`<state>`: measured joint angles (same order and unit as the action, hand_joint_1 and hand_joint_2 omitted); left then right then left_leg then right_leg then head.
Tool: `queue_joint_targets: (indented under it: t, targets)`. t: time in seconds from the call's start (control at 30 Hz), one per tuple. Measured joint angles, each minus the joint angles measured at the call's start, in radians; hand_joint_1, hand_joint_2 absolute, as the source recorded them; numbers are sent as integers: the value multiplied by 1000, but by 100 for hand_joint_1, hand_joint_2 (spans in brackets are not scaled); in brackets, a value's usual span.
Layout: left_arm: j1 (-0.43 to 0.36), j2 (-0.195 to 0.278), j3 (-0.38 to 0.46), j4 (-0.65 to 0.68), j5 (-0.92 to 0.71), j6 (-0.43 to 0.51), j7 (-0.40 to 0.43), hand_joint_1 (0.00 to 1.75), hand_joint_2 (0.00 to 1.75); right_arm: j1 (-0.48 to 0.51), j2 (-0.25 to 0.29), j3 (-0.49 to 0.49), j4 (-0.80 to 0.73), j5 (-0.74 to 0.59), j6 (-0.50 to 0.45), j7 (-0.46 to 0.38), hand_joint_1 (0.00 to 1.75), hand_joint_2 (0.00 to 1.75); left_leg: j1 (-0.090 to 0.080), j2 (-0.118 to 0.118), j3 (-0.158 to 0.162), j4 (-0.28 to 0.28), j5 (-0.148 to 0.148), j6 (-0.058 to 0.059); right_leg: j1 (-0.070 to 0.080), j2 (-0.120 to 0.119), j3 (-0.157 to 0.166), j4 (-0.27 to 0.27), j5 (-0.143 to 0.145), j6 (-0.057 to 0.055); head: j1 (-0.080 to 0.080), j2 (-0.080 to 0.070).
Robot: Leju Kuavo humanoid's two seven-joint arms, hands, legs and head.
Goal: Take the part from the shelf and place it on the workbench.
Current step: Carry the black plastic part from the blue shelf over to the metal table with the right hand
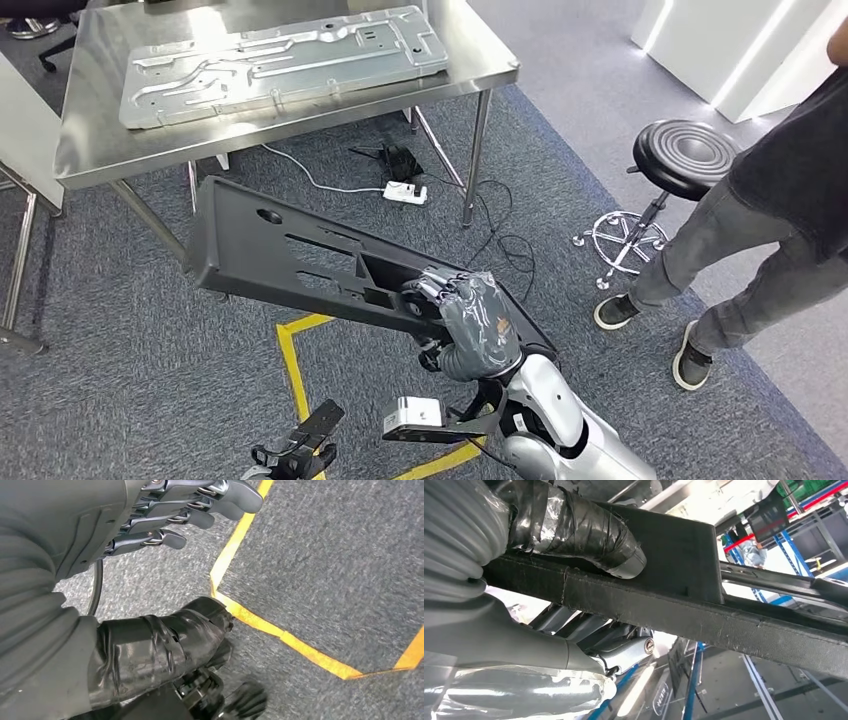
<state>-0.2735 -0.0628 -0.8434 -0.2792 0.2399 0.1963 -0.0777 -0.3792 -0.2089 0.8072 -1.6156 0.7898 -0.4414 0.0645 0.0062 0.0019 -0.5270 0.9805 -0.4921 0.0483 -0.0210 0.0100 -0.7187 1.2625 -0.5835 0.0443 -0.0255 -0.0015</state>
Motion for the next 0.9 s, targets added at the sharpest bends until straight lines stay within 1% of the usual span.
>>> queue_joint_targets:
  t: [0.03, 0.07, 0.1, 0.13, 0.17, 0.23, 0.27, 0.3, 0.33, 0.37, 0.4, 0.43, 0.47, 0.5, 0.53, 0.57, 0.6, 0.63, 0.67, 0.7, 0.73, 0.8, 0.83, 0.87, 0.9]
  targets:
    - [1, 0, 0, 0, 0, -1, 0, 0, 175, 0, 0, 0, 0, -2, 0, 0, 175, 175, 2, 0, 18, 1, -14, -5, -3, -2, 2, -48, 34, 2, 0, 0]
    - [2, 0, 0, 0, 0, -2, 0, 0, 175, 1, 0, 0, 1, -3, 0, -1, 175, 175, 3, 0, 33, 2, -30, -11, -6, -6, 10, -113, 97, 3, 1, 0]
    - [2, 0, 0, 1, 0, -4, 0, 0, 175, 1, 0, 0, 2, -5, -1, -2, 175, 175, 4, -1, 47, 7, -45, -18, -6, -11, 16, -168, 149, 1, 1, 0]
    - [1, 0, 0, 1, -1, -5, 1, 0, 175, 3, 0, 1, 2, -6, -1, -2, 175, 175, 4, -1, 53, 10, -59, -26, -5, -15, 21, -204, 186, -5, 0, 0]
    - [0, 0, 0, 1, -1, -6, 1, 0, 175, 5, -1, 1, 3, -7, -2, -3, 175, 175, 3, 0, 58, 11, -69, -33, -3, -16, 22, -218, 206, -14, 0, 0]
    - [-2, 0, 0, 1, -3, -6, 2, 0, 175, 8, -1, 2, 2, -11, -3, -4, 175, 175, 4, 1, 61, 24, -74, -47, 1, -12, 31, -213, 192, -35, -1, 0]
    - [-4, 0, 0, 1, -5, -6, 2, 0, 175, 8, -1, 2, 0, -15, -3, -6, 175, 175, 5, 2, 57, 45, -70, -52, 0, -9, 39, -214, 189, -43, -1, 0]
    - [-7, 0, 0, 1, -6, -7, 3, 0, 175, 5, -1, 2, -2, -19, -3, -8, 175, 175, 6, 2, 39, 82, -64, -56, -1, -8, 50, -217, 182, -49, -1, 0]
    - [-10, 0, 0, 1, -7, -7, 4, 0, 175, 3, -1, 2, -3, -22, -3, -10, 175, 175, 7, 2, 10, 130, -64, -59, -1, -7, 61, -219, 175, -54, -2, 0]
    - [-11, 0, 0, 1, -7, -7, 6, 0, 175, 1, -1, 2, -4, -25, -3, -12, 175, 175, 8, 2, -28, 184, -74, -61, 0, -6, 71, -220, 166, -59, -2, 0]
    - [-11, 0, 0, 1, -7, -7, 8, 0, 175, 0, -1, 2, -4, -27, -3, -13, 175, 175, 8, 2, -71, 233, -97, -62, 2, -4, 82, -221, 157, -61, -2, 0]
    - [-9, 0, 0, 1, -7, -8, 9, 0, 175, 2, -1, 2, -4, -31, -3, -14, 175, 175, 8, 2, -110, 267, -127, -61, 4, -2, 95, -221, 147, -63, -2, 0]
    - [-5, 0, 0, 1, -7, -8, 12, 0, 175, 3, -1, 2, -4, -34, -3, -14, 175, 175, 7, 2, -139, 279, -152, -58, 7, 1, 109, -221, 136, -64, -2, 0]
    - [-3, 0, 0, 1, -8, -9, 13, 0, 175, 5, -1, 2, -4, -35, -3, -13, 175, 175, 5, 2, -157, 267, -160, -54, 10, 5, 125, -221, 125, -65, -2, 0]
    - [-1, 0, 0, 1, -8, -9, 15, 0, 175, 5, -1, 2, -4, -33, -3, -12, 175, 175, 2, 2, -165, 231, -140, -46, 13, 7, 141, -221, 114, -66, -2, 0]
    - [-1, 0, 0, 1, -9, -8, 17, 0, 175, 6, -1, 2, -4, -28, -3, -10, 175, 175, -5, 5, -165, 177, -83, -33, 16, 7, 155, -222, 104, -66, -2, 0]
    - [-1, 1, 0, 2, -10, -8, 19, 0, 175, 6, -1, 2, -3, -21, -2, -8, 175, 175, -12, 9, -164, 128, -15, -19, 19, 6, 169, -222, 94, -66, 0, 0]
    - [-1, 2, 0, 2, -11, -7, 21, 0, 175, 8, -1, 2, -2, -14, -2, -5, 175, 175, -21, 12, -163, 88, 43, -6, 22, 5, 179, -222, 85, -63, 0, 0]
    - [-1, 3, 0, 2, -11, -6, 23, 0, 175, 10, -1, 2, -2, -8, -2, -2, 175, 175, -27, 14, -161, 66, 86, 3, 23, 4, 186, -223, 76, -59, 0, 0]
    - [-3, 3, 1, 3, -12, -6, 24, 0, 175, 12, -1, 3, -1, -4, -2, 0, 175, 175, -31, 11, -161, 62, 99, 6, 24, 3, 192, -225, 70, -53, 0, 0]
    - [-5, 2, 1, 3, -13, -5, 25, 0, 175, 13, -1, 3, -1, -2, -3, 1, 175, 175, -30, 5, -156, 54, 101, 8, 26, 0, 197, -230, 64, -47, -2, 0]
    - [-10, 0, 1, 3, -14, -5, 25, 0, 175, 10, -1, 2, -3, 0, -2, 3, 175, 175, -21, -6, -139, 34, 106, 7, 26, -9, 200, -223, 47, -38, -1, 0]
    - [-14, -1, 1, 3, -15, -5, 25, 0, 175, 7, -1, 2, -4, 0, -2, 4, 175, 175, -16, -12, -131, 23, 108, 8, 25, -11, 187, -196, 30, -32, 0, 0]
    - [-16, -2, 1, 3, -15, -5, 25, 0, 175, 5, -1, 2, -4, 0, -2, 4, 175, 175, -13, -18, -125, 17, 108, 9, 21, -11, 161, -149, 6, -27, 2, 0]
    - [-18, -2, 1, 3, -16, -5, 26, 0, 175, 3, -1, 2, -4, 0, -1, 4, 175, 175, -12, -24, -123, 15, 106, 11, 17, -11, 125, -88, -18, -21, 4, 0]
